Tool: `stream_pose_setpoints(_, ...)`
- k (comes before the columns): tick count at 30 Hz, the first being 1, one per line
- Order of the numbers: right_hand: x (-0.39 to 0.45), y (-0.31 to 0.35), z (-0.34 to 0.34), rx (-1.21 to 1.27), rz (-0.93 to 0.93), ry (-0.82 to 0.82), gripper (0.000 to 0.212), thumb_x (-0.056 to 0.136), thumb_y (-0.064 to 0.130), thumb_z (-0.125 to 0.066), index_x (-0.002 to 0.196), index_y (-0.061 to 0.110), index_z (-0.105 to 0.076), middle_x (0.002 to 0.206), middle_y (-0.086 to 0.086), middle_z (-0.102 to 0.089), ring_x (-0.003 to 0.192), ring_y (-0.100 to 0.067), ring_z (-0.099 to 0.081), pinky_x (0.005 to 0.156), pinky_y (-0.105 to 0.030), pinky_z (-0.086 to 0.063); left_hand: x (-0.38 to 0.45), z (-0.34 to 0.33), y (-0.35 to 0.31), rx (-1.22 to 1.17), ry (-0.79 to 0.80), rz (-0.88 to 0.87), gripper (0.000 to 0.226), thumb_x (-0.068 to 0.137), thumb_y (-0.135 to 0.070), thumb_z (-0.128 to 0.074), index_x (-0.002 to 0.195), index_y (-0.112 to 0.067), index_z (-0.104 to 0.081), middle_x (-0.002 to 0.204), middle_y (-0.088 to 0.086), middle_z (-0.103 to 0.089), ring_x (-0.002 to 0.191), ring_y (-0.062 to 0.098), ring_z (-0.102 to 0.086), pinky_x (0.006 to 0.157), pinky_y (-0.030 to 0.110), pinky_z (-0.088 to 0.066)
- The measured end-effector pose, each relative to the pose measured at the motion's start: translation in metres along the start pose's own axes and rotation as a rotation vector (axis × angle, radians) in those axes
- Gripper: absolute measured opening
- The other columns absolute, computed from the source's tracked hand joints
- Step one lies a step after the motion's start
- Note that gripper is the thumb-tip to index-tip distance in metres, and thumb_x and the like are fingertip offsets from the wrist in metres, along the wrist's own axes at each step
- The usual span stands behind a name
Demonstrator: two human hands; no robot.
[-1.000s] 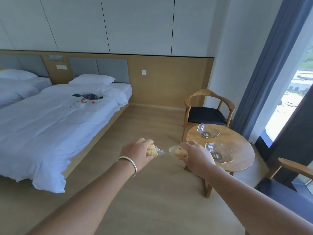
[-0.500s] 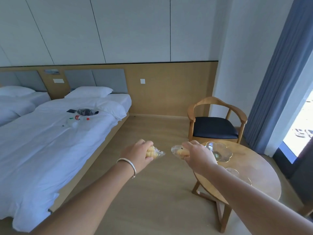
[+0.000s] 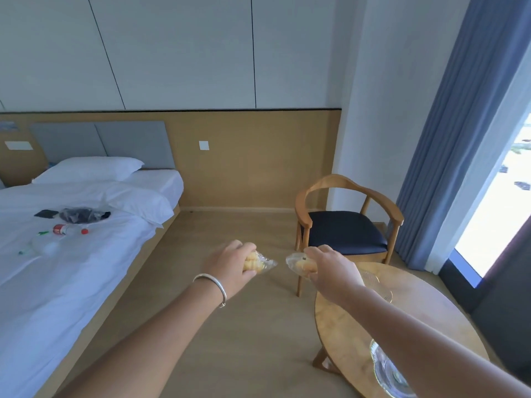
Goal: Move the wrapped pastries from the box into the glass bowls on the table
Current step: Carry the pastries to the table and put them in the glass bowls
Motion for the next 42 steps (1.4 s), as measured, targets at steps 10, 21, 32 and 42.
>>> stream_pose_setpoints(10, 0.173, 0.008, -0.035, -0.017, -0.111, 0.028, 0.035, 0.088, 0.033, -0.064, 0.121, 0.028, -0.052, 0.114, 0.007, -0.054, 0.095, -0.015, -0.056, 0.079, -0.036, -0.055, 0.168, -0.027, 0.096, -0.028, 0.052, -0.032, 0.043, 0.086, -0.040, -0.059, 0.127, -0.033, -0.048, 0.119, -0.007, -0.053, 0.107, 0.020, -0.052, 0.081, 0.031, -0.041)
stream_pose_setpoints(21, 0.284, -0.036, -0.083, 0.038, -0.199, 0.085, 0.039, 0.088, 0.031, -0.064, 0.125, 0.028, -0.053, 0.118, 0.006, -0.054, 0.099, -0.017, -0.056, 0.081, -0.037, -0.054, 0.294, -0.083, 0.123, -0.023, 0.128, -0.096, 0.043, 0.085, -0.042, -0.058, 0.126, -0.035, -0.047, 0.118, -0.009, -0.053, 0.105, 0.018, -0.052, 0.076, 0.028, -0.039)
stream_pose_setpoints(32, 0.368, -0.202, -0.093, 0.141, -0.496, -0.013, 0.044, 0.085, 0.033, -0.068, 0.126, 0.034, -0.051, 0.115, 0.007, -0.055, 0.091, -0.013, -0.055, 0.074, -0.030, -0.055, 0.484, -0.155, 0.016, 0.059, 0.241, -0.386, 0.041, 0.088, -0.044, -0.056, 0.127, -0.033, -0.046, 0.117, -0.008, -0.052, 0.105, 0.017, -0.051, 0.079, 0.031, -0.039)
stream_pose_setpoints(42, 0.313, -0.319, -0.070, 0.087, -0.835, -0.108, 0.022, 0.091, 0.032, -0.057, 0.114, 0.031, -0.057, 0.108, 0.007, -0.058, 0.090, -0.018, -0.060, 0.070, -0.030, -0.048, 0.551, -0.228, -0.124, -0.007, 0.325, -0.746, 0.043, 0.086, -0.046, -0.058, 0.125, -0.036, -0.044, 0.114, -0.010, -0.053, 0.099, 0.015, -0.052, 0.075, 0.029, -0.042)
Point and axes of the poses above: each hand's wrist, its own x-axis towards the middle knuckle, its own z-axis out of the back of the hand, y = z × x, the point moved 4 cm from there along x, towards the middle knuckle
